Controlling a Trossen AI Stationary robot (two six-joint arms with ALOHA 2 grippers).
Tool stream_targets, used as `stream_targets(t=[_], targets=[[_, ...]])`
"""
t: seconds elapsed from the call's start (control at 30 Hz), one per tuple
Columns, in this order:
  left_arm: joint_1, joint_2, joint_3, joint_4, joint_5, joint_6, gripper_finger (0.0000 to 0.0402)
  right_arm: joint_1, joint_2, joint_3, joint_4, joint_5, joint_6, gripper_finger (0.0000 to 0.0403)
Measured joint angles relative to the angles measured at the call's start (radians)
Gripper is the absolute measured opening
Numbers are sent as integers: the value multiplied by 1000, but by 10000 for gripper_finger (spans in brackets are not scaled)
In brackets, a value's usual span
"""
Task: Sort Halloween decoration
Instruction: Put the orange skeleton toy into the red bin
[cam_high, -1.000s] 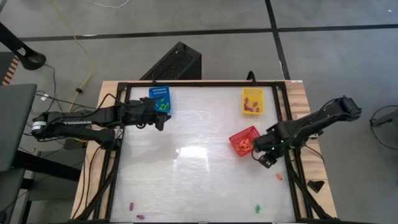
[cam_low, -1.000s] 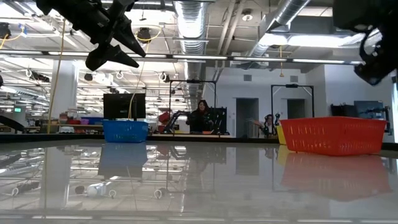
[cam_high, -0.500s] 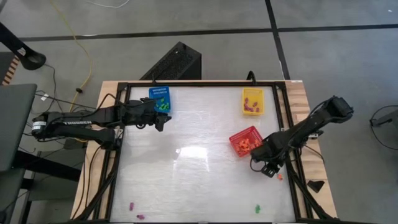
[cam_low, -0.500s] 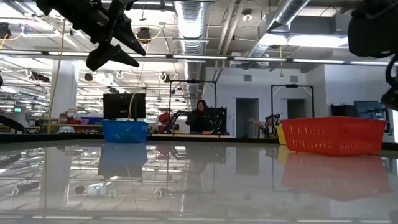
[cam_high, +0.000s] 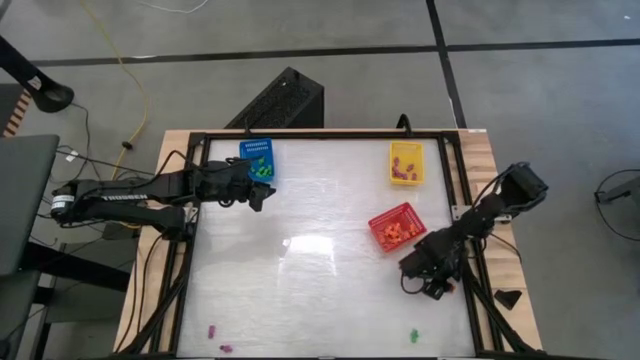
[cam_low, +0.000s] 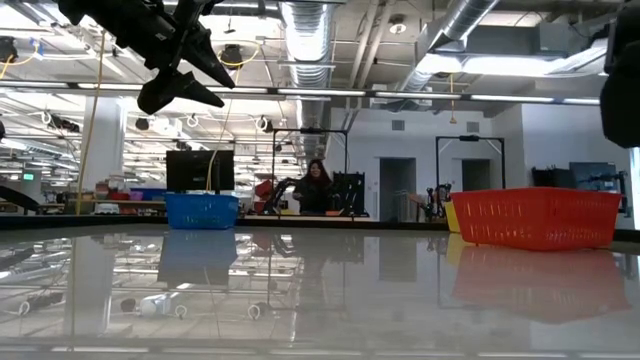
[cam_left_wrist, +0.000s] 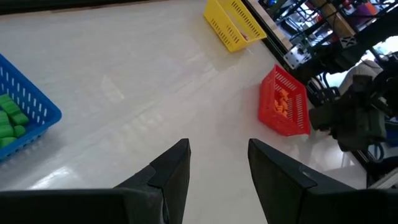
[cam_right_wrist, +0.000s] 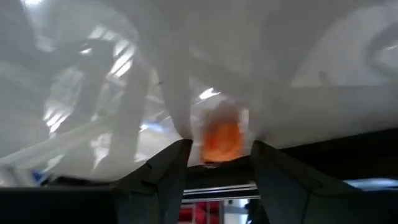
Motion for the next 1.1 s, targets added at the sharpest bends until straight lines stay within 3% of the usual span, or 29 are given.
stream_targets(t=[0.13, 0.3, 0.63, 0.87, 0.97, 1.1], targets=[[0, 0, 0, 0, 15, -7, 151, 24, -1, -24, 87, -24, 71, 207], [-1, 0, 0, 0, 13, -7, 151, 24, -2, -28, 94, -21, 31, 195], [-1, 0, 0, 0, 8, -7, 151, 9, -1, -28, 92, 52, -19, 54], [-1, 0, 0, 0, 7, -7, 151, 10, -23, -25, 83, 64, -37, 54], [-1, 0, 0, 0, 6, -7, 151, 10, -71, 9, 25, 129, -38, 54], [-1, 0, 0, -1, -11, -7, 151, 10, -181, 73, -18, 328, -22, 54]])
